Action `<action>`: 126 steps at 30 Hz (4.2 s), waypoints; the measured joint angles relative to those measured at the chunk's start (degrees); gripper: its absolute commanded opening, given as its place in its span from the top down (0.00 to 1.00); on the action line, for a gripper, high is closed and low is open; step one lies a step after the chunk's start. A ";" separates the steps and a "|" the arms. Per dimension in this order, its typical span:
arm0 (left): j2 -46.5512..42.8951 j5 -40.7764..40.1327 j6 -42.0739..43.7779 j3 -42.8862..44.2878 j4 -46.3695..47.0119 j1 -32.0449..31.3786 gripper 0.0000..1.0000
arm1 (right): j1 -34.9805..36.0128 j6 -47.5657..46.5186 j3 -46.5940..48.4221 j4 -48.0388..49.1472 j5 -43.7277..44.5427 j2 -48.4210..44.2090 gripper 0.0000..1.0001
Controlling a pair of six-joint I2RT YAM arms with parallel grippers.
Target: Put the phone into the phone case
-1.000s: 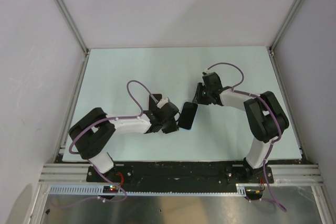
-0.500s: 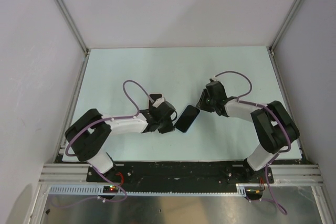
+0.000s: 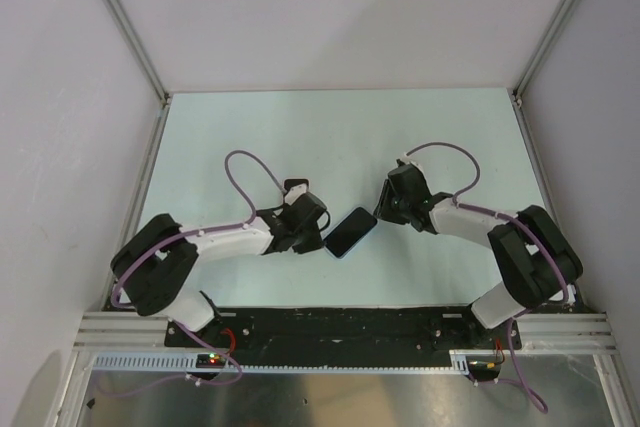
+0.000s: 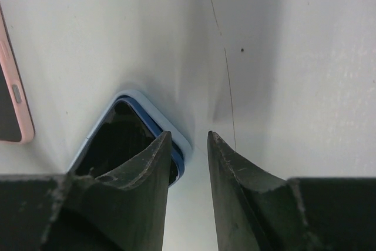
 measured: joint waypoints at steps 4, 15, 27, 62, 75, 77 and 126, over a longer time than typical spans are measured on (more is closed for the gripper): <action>-1.53 -0.13 2.10 -0.07 0.07 0.35 0.78 | 1.51 -0.74 -1.09 -1.97 1.38 -1.79 0.49; -8.52 -0.11 7.39 -0.28 -2.45 0.39 0.65 | 3.54 -5.81 -2.08 -2.99 1.07 -6.05 0.51; -4.90 0.00 9.57 -0.04 -3.26 0.04 0.61 | 5.66 -8.46 -2.08 -2.62 -1.49 -5.27 0.64; 3.69 -0.11 11.08 5.01 -2.78 -0.04 0.61 | 11.30 -11.04 5.57 -10.78 7.93 1.38 0.89; 3.67 0.00 11.50 4.98 -2.45 -0.04 0.61 | 11.72 -13.16 6.97 -12.17 8.96 1.57 0.79; 3.50 0.13 11.67 4.98 -2.56 -0.04 0.60 | 10.80 -14.12 7.56 -12.72 7.13 1.90 0.78; 1.49 3.52 9.97 1.68 -0.50 -1.09 0.53 | 11.34 -12.66 2.51 0.26 8.59 2.25 0.85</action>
